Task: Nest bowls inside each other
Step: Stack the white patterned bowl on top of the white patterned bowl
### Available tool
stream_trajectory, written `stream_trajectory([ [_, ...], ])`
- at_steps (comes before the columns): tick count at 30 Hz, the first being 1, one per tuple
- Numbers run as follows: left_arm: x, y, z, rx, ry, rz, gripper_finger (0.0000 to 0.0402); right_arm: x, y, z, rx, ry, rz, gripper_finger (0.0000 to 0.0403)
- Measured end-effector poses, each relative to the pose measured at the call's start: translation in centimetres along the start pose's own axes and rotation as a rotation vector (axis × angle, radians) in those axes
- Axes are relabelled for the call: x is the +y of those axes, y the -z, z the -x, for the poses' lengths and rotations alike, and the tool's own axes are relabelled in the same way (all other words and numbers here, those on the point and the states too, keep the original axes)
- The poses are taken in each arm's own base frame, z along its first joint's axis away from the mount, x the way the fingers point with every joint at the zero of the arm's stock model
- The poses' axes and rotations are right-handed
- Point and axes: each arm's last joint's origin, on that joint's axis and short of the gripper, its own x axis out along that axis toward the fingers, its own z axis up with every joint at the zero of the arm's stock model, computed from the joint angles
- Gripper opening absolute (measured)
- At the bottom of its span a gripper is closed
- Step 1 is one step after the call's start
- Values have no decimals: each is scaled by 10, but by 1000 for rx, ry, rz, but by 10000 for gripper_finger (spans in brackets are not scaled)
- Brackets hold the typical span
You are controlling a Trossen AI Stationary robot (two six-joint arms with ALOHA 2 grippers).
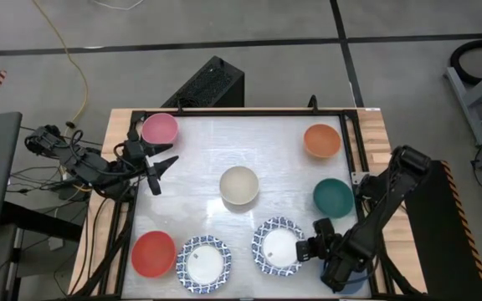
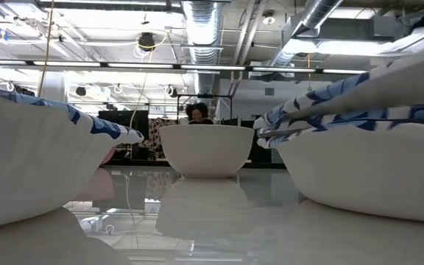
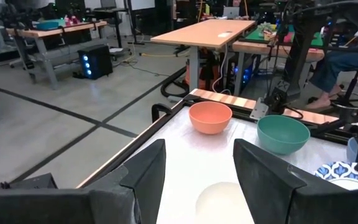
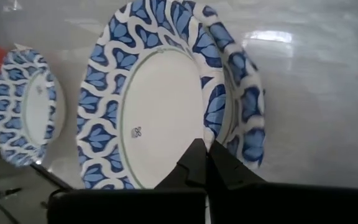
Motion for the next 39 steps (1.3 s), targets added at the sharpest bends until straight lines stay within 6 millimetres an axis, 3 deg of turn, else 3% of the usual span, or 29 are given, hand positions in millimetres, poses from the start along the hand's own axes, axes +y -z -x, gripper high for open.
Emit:
stream_trajectory([
  [8, 0, 0, 0, 0, 0, 0, 178, 4, -6, -11, 35, 87, 10, 36],
  [19, 0, 0, 0, 2, 0, -4, 178, 3, -12, -3, 86, 121, 17, 165],
  [24, 0, 1, 0, 5, 12, -7, 178, 4, -18, 6, 105, 100, -3, 201],
  [30, -1, 1, 0, 9, 36, 5, 178, 12, -19, 14, 38, -57, 33, 193],
  [39, -1, 6, 0, 47, 64, 12, 178, 5, 1, -14, 42, 45, 66, 146],
])
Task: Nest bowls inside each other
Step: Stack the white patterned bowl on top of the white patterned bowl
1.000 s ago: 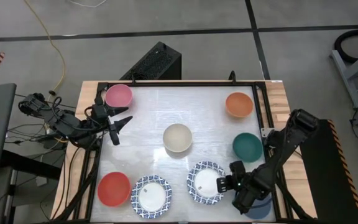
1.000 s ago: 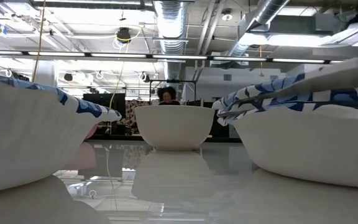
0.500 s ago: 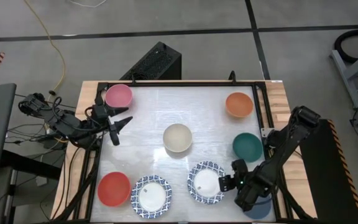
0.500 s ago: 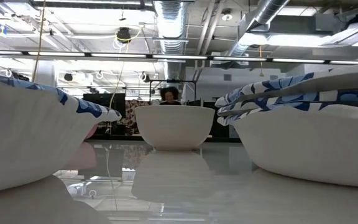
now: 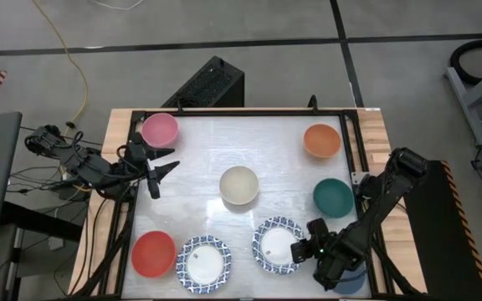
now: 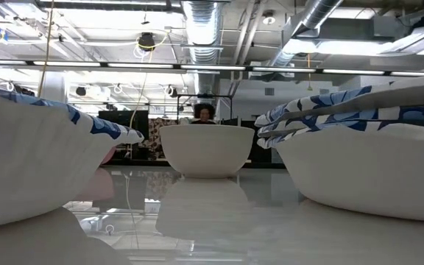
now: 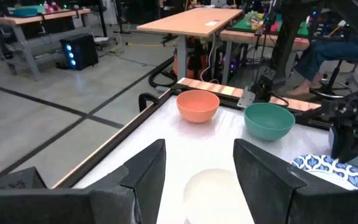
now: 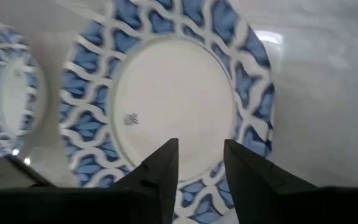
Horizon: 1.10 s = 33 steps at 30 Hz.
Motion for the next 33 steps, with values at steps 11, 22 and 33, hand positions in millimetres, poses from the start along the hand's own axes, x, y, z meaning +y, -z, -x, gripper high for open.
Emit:
stream_trajectory([
  [11, -1, 1, 0, 12, 29, -5, 178, -5, -4, -7, 21, 114, 24, 136],
  [22, -7, 4, 1, 79, 257, 37, 178, 7, -16, -12, 13, 75, 35, 137],
  [33, -34, 50, -22, 594, 446, 99, 178, 16, -40, 21, -98, -123, 3, 137],
])
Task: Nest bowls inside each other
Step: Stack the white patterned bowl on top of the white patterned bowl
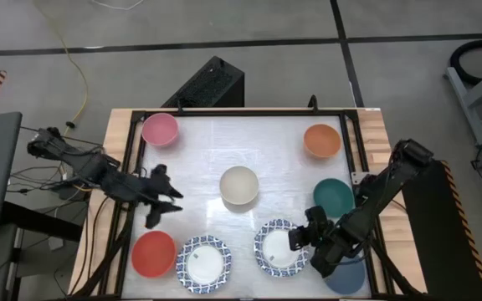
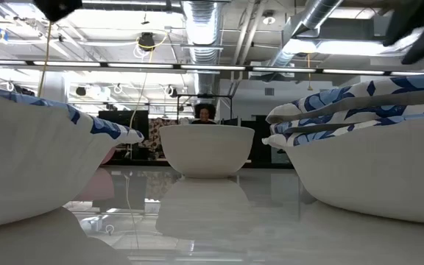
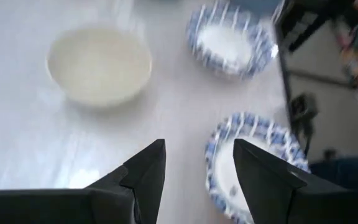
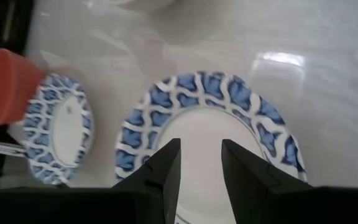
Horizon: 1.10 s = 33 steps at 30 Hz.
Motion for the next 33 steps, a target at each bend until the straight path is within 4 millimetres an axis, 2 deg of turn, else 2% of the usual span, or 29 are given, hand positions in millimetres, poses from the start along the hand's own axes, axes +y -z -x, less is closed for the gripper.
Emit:
stream_trajectory([
  [8, -12, 13, -59, 289, 51, 12, 178, 1, -4, 1, -14, -11, -3, 137],
  [15, -17, 28, -97, 459, 68, -8, 178, 1, -4, 1, -9, -8, -5, 137],
  [23, -26, 33, -131, 461, 166, -71, 178, 1, -4, 1, -4, -6, -6, 137],
  [27, -25, 37, -148, 493, 209, -82, 179, 1, -3, 2, 0, -6, -3, 137],
  [33, -20, 37, -157, 492, 216, -128, 179, 1, -3, 2, 1, -6, 18, 137],
])
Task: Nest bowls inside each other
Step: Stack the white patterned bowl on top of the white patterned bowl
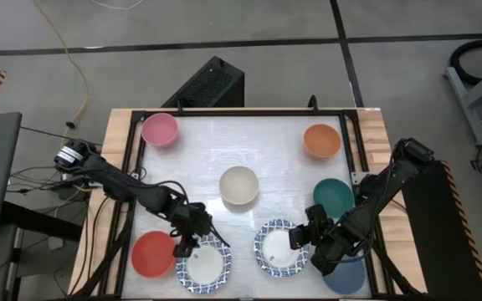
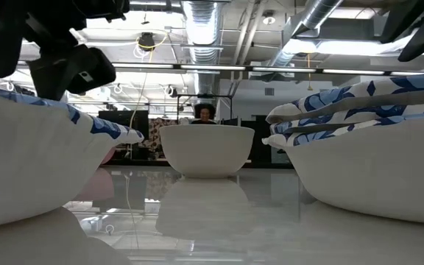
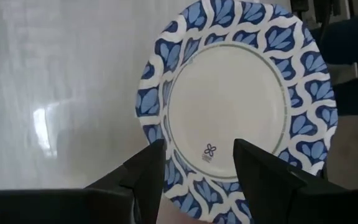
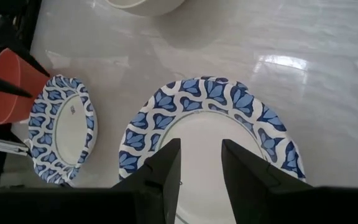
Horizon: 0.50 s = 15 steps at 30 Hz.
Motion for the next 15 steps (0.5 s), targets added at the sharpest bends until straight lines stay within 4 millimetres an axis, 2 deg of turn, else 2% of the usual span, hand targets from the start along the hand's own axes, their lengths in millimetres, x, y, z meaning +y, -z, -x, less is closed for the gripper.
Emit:
stream_trajectory([
  [9, 12, 12, -6, 21, -80, 29, 179, 0, 0, 0, -2, 4, 9, 137],
  [15, 16, 13, -7, 7, -127, 33, 179, -1, -1, 0, -5, 9, 15, 136],
])
